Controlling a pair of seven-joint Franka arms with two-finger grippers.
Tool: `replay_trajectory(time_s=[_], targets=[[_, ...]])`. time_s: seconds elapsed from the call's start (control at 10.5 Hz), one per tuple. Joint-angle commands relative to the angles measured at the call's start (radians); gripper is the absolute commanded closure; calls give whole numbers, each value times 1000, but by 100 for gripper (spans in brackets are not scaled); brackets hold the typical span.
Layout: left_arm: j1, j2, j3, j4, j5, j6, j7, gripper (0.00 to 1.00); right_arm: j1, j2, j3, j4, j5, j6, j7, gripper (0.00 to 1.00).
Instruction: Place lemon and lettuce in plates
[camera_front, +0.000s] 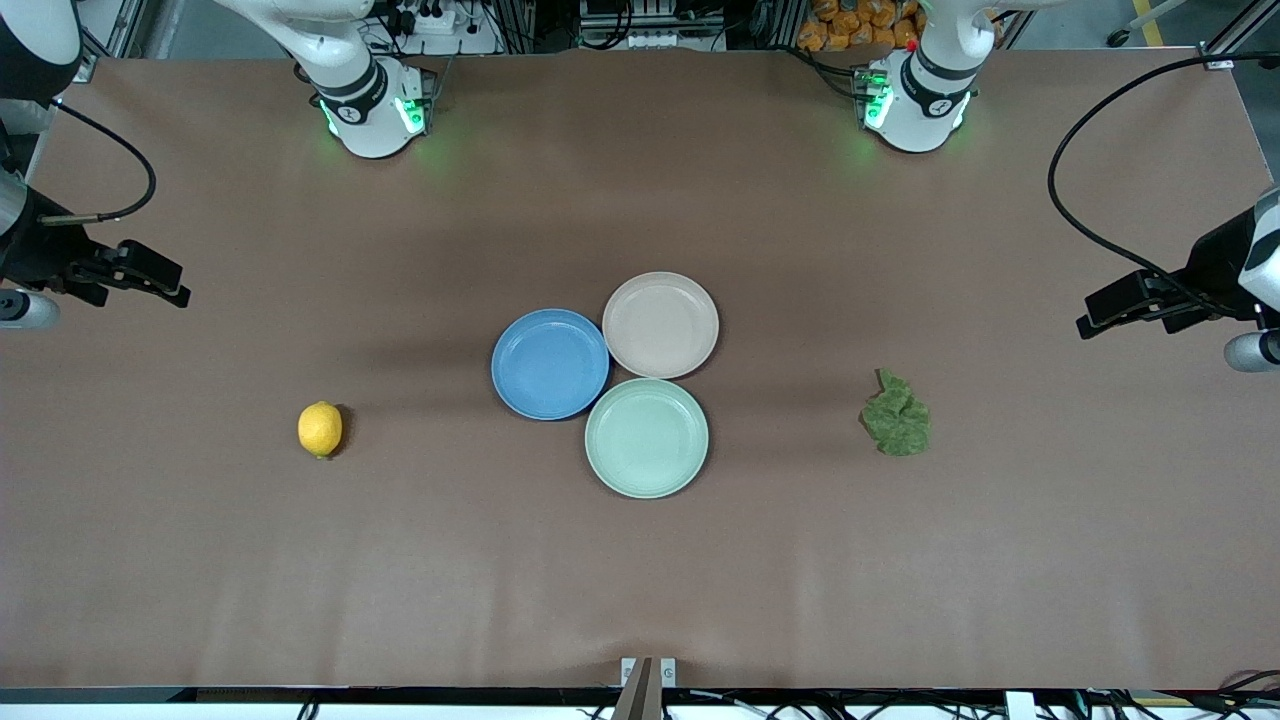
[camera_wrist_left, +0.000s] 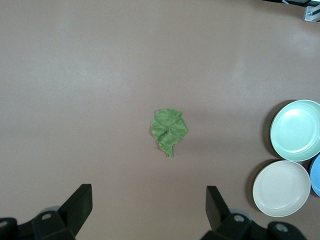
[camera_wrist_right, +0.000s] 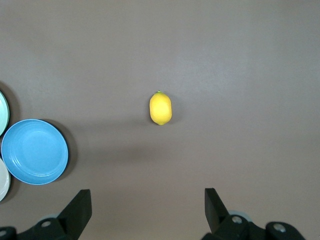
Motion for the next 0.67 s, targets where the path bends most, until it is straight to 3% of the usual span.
replay_trajectory(time_s=[0.0,0.38,0.57], targets=[[-8,-9,0,-8,25,-2,-10,0,-9,-8,7,-4,7,2,3,0],[-13,9,0,-14,22,-2,-5,0,-10,23,7,-63,7,16,3,0],[-14,60,-9,-34,10,-2,-2,0,-9,40,7,-193,7,161,3,0]])
